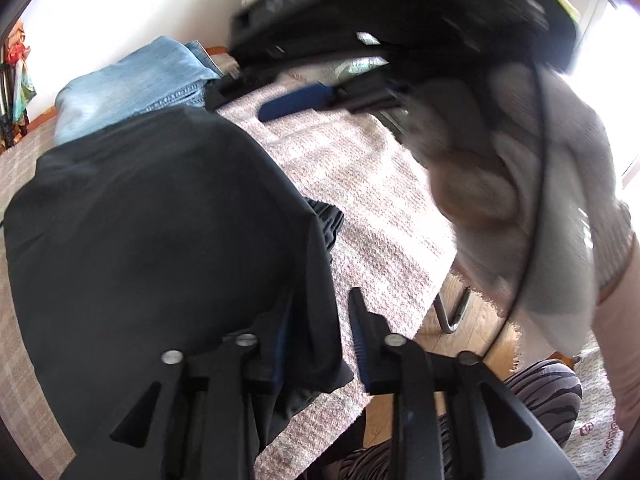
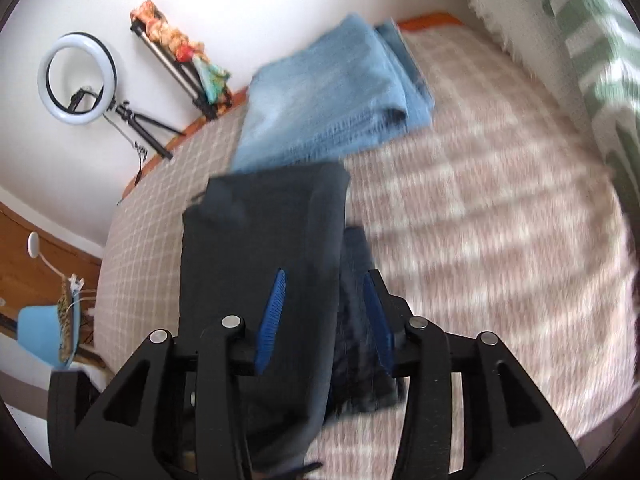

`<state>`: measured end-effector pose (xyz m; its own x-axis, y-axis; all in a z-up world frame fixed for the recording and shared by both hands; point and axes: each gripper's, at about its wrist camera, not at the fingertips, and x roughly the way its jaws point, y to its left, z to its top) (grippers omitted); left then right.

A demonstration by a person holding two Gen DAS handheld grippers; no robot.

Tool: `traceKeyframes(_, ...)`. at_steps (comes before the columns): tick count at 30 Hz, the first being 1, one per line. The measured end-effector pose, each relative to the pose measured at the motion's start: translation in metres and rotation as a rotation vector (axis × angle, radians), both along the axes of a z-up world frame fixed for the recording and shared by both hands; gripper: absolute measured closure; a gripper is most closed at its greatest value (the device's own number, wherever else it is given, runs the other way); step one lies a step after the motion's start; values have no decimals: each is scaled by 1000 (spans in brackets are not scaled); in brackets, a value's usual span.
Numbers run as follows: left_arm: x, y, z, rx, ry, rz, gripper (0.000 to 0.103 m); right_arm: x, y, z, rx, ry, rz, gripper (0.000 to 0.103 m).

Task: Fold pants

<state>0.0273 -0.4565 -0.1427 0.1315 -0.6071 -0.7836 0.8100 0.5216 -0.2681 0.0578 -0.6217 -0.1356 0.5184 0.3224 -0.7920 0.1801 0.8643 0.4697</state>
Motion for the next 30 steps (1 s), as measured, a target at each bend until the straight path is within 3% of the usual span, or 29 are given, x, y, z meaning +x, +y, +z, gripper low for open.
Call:
traceKeyframes(1,0,0,1,-3,-5,5,66,-5,0,-4,16,26,9,60)
traceKeyframes(5,-3,-2,2,-12,-17,15,64,-16,5,-20,-7,94,32,60)
traceKeyframes(7,-7,-3,2,-2,-14,8,64,-17,4,-29,-10,108,19,73)
traceKeyframes(8,-8,-2,2,4,-16,8,64,-17,4,-33,0,108,20,91)
traceKeyframes(9,-9,0,3,12,-24,6,64,-17,4,-36,10,105,24,95)
traceKeyframes(12,-8,7,8,17,-40,14,64,-17,10,-36,-43,77,33,98)
traceKeyframes(18,6,55,21,4,-39,86,64,-8,9,-20,-251,51,14,101)
traceKeyframes(22,17,90,28,9,-59,147,64,-18,-3,-10,-206,30,-17,101)
traceKeyframes(25,26,114,27,14,-59,191,64,-35,6,0,-203,-4,27,85)
traceKeyframes(27,36,130,25,18,-57,224,64,-42,18,1,-235,-8,55,50)
traceKeyframes(30,54,147,20,11,-41,296,64,-43,25,-2,-246,-38,65,47)
